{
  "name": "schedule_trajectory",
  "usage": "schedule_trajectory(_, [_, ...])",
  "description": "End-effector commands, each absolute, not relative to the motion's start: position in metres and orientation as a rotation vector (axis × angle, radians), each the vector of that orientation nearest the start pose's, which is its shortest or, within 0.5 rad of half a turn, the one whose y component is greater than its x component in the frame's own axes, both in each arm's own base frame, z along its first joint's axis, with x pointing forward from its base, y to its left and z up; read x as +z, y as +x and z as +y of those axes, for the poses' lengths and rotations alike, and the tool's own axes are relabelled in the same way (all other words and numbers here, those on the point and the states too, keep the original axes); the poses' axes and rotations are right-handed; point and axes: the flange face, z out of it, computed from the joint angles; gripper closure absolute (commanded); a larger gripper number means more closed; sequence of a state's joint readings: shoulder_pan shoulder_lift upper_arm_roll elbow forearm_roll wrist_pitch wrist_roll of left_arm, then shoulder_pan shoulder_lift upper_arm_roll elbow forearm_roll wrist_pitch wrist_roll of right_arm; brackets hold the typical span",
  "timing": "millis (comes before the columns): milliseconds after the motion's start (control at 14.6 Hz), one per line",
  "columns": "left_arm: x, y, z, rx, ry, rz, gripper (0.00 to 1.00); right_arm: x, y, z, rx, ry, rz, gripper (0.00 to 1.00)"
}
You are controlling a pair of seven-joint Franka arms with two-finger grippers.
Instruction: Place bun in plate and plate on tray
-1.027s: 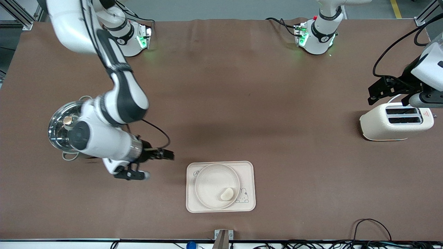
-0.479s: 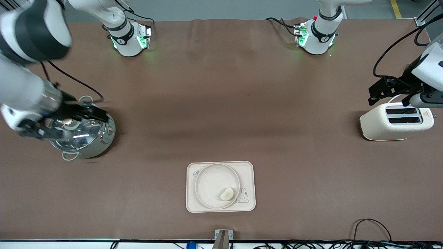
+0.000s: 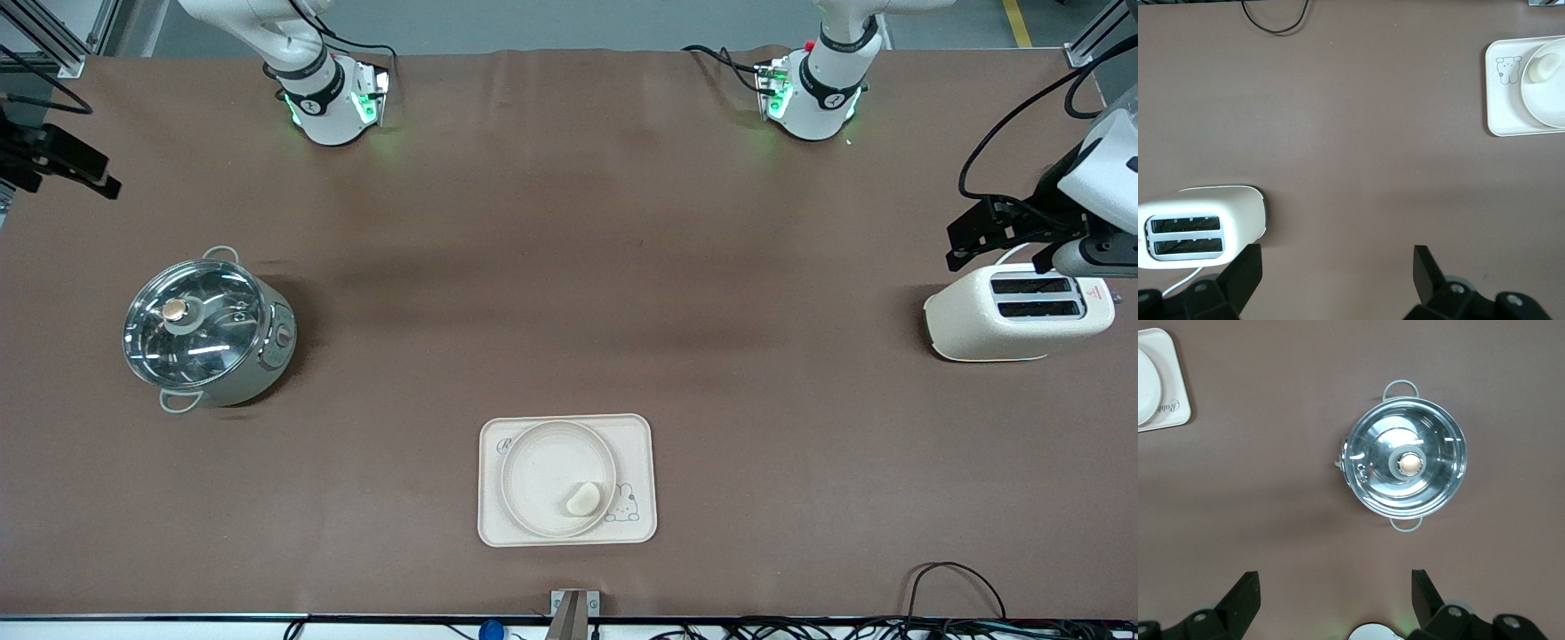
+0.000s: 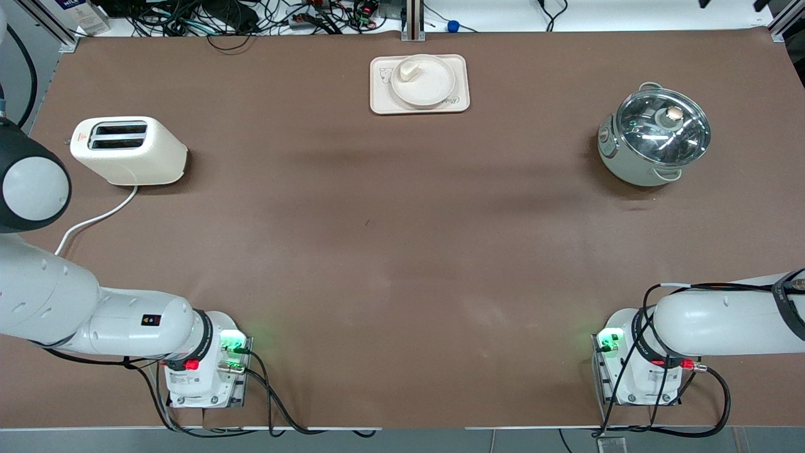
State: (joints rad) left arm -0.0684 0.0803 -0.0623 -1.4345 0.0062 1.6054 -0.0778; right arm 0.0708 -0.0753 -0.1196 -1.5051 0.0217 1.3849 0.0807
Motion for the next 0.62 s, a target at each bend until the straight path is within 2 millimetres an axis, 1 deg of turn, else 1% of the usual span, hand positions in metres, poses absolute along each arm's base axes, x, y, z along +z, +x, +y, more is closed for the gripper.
schedule_trajectory(0, [0.651,0.578,-0.07,-0.162,-3.141,0.091,0.0,0.671,0.509,-0.024,0.078,-3.128,0.16,0.0])
schedule_trajectory(205, [0.648,0.58,-0.07,-0.152,-3.142,0.098,0.0,0.673,0.513,-0.018,0.047,-3.127,0.143,0.0])
schedule_trajectory(411, [0.65,0.58,-0.071,-0.162,-3.143,0.096,0.0,0.684,0.514,-0.015,0.011,-3.128,0.133,0.0])
schedule_trajectory(548, [0.651,0.58,-0.069,-0.164,-3.141,0.088,0.0,0.683,0.513,-0.011,0.02,-3.127,0.126,0.0])
